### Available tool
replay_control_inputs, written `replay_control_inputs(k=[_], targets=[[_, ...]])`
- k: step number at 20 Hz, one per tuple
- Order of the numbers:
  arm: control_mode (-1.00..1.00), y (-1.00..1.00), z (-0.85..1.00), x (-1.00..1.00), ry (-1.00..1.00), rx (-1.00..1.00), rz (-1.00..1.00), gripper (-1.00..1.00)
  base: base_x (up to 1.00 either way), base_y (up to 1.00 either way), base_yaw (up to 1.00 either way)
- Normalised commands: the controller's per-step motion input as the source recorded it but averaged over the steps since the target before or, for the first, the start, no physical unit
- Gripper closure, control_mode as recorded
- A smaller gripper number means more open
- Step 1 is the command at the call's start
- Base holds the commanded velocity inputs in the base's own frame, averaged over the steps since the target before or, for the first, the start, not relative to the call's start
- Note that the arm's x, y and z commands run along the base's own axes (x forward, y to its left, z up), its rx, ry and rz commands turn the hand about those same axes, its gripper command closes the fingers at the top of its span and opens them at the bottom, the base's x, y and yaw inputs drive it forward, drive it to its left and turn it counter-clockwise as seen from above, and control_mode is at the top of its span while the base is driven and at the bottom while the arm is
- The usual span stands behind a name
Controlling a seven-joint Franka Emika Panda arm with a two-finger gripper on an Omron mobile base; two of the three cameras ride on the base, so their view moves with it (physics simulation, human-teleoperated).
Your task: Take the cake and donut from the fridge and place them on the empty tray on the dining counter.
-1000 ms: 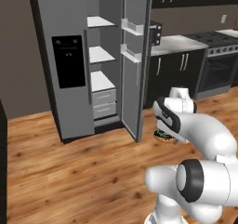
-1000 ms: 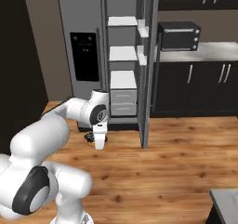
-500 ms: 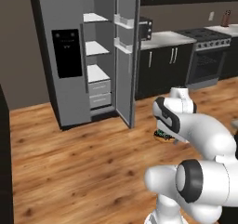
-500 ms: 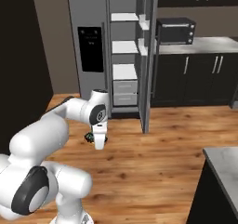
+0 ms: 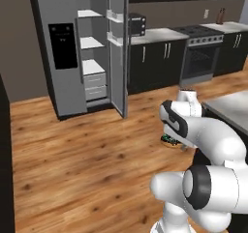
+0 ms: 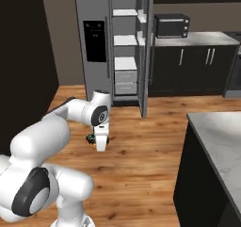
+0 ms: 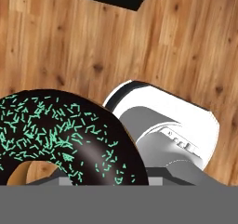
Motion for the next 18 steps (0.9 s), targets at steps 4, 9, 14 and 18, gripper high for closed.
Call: replay_control_inputs(k=[4, 9, 14, 18], targets=[[1.00, 0.00, 0.00, 0.00, 0.00, 0.00, 0.00, 1.00, -0.98, -0.32, 0.09], [1.00, 0.00, 0.00, 0.00, 0.00, 0.00, 0.00, 1.00, -0.99, -0.33, 0.12], [1.00, 0.00, 0.00, 0.00, 0.00, 0.00, 0.00, 1.00, -0.97, -0.36, 0.16], [1.00, 0.00, 0.00, 0.00, 0.00, 0.00, 0.00, 1.00, -0.89, -0.41, 0.18]])
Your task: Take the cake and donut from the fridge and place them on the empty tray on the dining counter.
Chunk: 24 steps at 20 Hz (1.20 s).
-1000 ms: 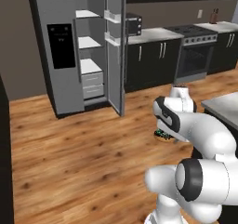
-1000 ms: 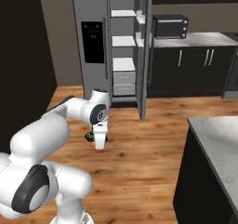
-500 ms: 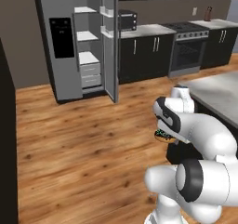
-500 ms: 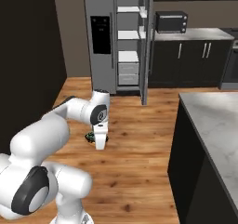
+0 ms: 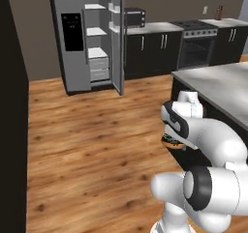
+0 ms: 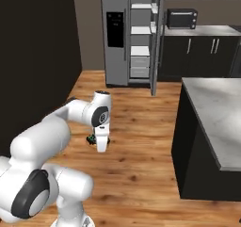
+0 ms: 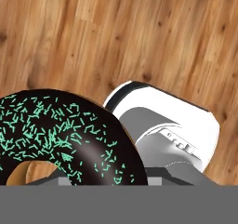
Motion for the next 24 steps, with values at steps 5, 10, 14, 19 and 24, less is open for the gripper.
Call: replay_control_inputs(k=[5, 10, 14, 19, 24], targets=[[1.00, 0.00, 0.00, 0.00, 0.00, 0.00, 0.00, 1.00, -0.67, -0.51, 0.16], [1.00, 0.00, 0.00, 0.00, 0.00, 0.00, 0.00, 1.00, -0.20, -0.63, 0.11], [1.00, 0.00, 0.00, 0.00, 0.00, 0.00, 0.00, 1.00, -0.10, -0.71, 0.09], [1.00, 0.00, 0.00, 0.00, 0.00, 0.00, 0.00, 1.00, -0.21, -0.71, 0.09], [1.00, 0.00, 0.00, 0.00, 0.00, 0.00, 0.00, 1.00, -0.44, -0.67, 0.09]])
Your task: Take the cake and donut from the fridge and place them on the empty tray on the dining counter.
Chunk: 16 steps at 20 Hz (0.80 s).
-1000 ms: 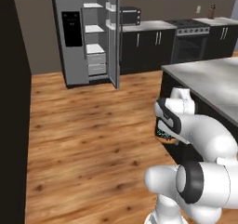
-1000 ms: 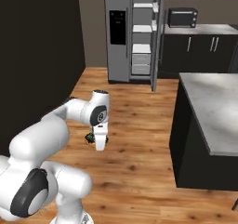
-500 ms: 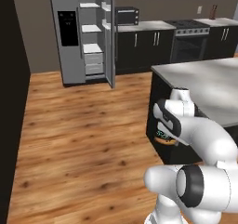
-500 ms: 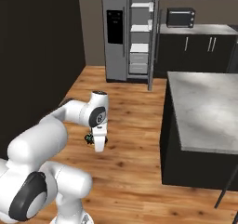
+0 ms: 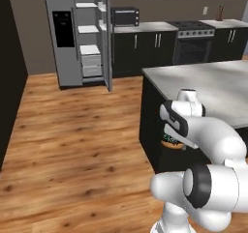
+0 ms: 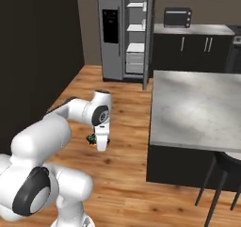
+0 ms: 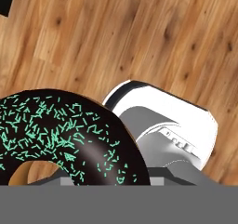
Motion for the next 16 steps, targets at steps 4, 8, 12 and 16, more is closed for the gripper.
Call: replay_control_inputs(k=[4, 8, 12, 16], targets=[[1.00, 0.00, 0.00, 0.00, 0.00, 0.00, 0.00, 1.00, -0.45, -0.69, 0.09], [1.00, 0.00, 0.00, 0.00, 0.00, 0.00, 0.00, 1.00, -0.40, -0.74, 0.10], [1.00, 0.00, 0.00, 0.00, 0.00, 0.00, 0.00, 1.00, -0.23, -0.76, 0.09], [1.00, 0.00, 0.00, 0.00, 0.00, 0.00, 0.00, 1.00, -0.22, -0.83, 0.10]])
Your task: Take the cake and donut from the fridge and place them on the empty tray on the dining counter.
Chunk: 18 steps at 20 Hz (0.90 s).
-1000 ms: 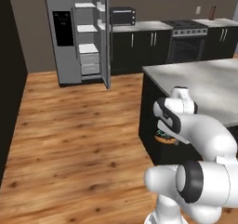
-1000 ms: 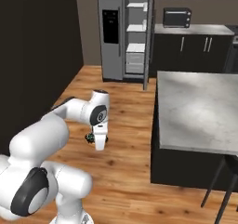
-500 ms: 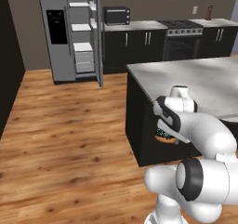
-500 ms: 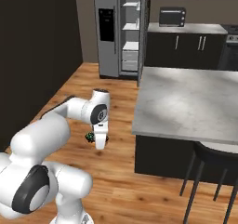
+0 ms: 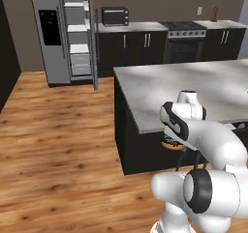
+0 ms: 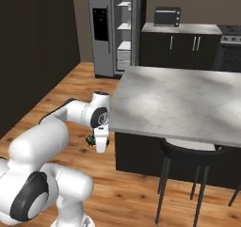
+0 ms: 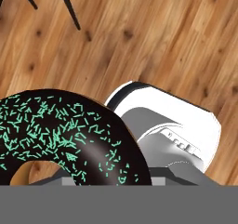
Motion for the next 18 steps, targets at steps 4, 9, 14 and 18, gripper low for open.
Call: replay_control_inputs(k=[4, 9, 14, 18], targets=[[1.00, 0.00, 0.00, 0.00, 0.00, 0.00, 0.00, 1.00, -0.23, -0.83, 0.10], [1.00, 0.00, 0.00, 0.00, 0.00, 0.00, 0.00, 1.00, -0.24, -0.86, 0.11], [1.00, 0.00, 0.00, 0.00, 0.00, 0.00, 0.00, 1.00, -0.26, -0.86, 0.11], [1.00, 0.00, 0.00, 0.00, 0.00, 0.00, 0.00, 1.00, -0.27, -0.85, 0.11]])
